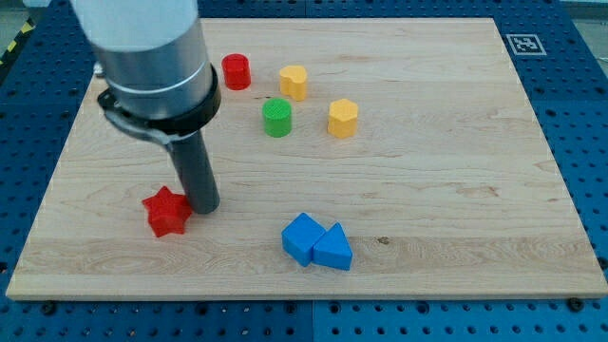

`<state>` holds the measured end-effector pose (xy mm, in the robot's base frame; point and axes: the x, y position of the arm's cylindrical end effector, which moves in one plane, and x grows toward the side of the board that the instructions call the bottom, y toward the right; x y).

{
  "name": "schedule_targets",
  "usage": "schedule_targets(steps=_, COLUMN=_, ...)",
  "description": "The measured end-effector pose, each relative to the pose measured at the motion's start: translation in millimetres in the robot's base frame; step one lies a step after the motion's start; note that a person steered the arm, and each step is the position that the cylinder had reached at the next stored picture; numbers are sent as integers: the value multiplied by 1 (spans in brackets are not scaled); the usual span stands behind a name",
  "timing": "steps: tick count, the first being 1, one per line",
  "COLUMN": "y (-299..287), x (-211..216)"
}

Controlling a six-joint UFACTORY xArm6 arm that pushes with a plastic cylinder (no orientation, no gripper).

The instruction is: Slide the red star towards the bottom left corner

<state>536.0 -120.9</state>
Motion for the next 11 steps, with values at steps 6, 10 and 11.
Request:
schedule_targets(steps=6, y=-31, x=29)
schedule_targets(steps=10, y=-55, x=20)
schedule_targets(steps=11, y=-61, x=33)
